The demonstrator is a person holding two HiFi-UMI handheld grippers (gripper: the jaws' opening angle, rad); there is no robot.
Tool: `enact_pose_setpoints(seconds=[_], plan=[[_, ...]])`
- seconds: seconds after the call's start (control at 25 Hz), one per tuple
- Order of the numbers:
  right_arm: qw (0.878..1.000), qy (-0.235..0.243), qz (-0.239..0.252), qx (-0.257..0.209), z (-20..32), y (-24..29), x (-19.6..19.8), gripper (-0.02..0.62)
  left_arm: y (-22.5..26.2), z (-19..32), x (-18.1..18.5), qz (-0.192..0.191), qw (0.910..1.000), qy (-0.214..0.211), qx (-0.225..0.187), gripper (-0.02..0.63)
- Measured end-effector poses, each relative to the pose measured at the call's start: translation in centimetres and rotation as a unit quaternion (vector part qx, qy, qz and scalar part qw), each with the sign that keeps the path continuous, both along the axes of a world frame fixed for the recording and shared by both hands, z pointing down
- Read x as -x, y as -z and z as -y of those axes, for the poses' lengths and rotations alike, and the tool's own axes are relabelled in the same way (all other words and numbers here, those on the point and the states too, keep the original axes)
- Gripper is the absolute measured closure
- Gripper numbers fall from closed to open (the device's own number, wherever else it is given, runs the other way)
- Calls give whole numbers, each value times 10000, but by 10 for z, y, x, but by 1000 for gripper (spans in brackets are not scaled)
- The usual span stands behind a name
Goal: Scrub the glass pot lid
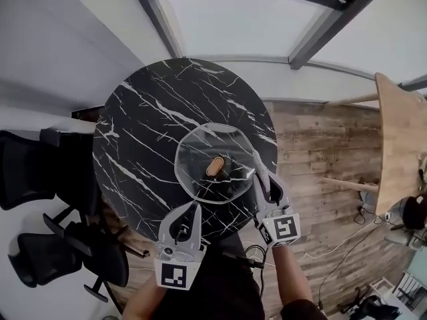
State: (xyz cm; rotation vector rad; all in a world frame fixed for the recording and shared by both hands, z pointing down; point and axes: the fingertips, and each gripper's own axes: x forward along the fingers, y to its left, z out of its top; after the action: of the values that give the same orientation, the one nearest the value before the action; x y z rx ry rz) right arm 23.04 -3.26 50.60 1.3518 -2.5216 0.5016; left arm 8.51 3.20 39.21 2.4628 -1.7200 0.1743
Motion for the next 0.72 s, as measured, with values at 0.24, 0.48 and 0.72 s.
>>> enact_pose_setpoints(seconds=[0.24, 0.48, 0.72], plan=[[9979, 261, -498, 328, 16, -56, 0, 520, -12, 9, -6, -60, 10000, 46, 61, 603], [9903, 611, -1087, 618, 30, -101, 5, 520, -19, 13, -1, -88, 9996, 235, 146, 603], [9810, 903, -1561, 710, 36, -127, 13, 520, -24, 15, 2, -85, 9993, 280, 235, 603]])
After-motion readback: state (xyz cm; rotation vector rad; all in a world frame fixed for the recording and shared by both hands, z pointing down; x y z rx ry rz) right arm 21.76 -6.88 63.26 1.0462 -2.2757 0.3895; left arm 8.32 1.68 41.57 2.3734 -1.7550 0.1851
